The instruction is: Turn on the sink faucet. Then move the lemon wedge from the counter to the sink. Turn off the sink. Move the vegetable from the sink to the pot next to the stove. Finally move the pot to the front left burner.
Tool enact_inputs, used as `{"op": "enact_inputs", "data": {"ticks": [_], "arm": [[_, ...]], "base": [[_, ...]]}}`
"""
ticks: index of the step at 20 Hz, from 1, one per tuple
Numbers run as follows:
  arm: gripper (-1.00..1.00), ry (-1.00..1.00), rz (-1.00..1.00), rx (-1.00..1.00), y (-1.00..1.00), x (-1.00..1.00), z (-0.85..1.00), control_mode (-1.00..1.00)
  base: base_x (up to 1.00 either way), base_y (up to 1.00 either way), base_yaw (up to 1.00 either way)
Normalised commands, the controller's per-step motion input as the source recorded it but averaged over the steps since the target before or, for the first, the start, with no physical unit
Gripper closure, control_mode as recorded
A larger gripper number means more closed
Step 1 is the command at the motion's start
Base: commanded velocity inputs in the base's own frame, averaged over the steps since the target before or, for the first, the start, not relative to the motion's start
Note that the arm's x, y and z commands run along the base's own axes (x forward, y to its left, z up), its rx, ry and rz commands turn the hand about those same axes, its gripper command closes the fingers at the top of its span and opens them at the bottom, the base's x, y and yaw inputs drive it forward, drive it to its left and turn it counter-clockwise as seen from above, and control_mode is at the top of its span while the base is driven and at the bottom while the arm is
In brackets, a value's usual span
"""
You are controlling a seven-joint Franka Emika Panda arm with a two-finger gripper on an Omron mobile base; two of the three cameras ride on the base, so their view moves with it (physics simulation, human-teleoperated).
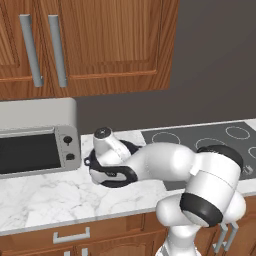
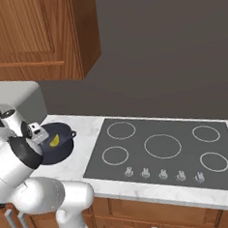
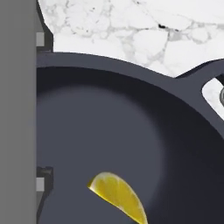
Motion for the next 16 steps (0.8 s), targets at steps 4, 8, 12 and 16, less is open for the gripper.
{"op": "enact_inputs", "data": {"ticks": [4,8,12,16], "arm": [[1.00,0.01,0.04,-0.04,0.13,0.03,-0.25,-1.00],[1.00,0.00,0.00,-0.01,0.03,0.00,-0.21,-1.00],[1.00,0.00,0.00,0.00,0.00,0.00,-0.13,-1.00],[1.00,0.00,-0.03,0.00,0.00,-0.03,-0.05,-1.00]], "base": [[0.00,0.00,0.00],[0.00,0.00,0.00],[0.00,0.00,0.00],[0.00,0.00,0.00]]}}
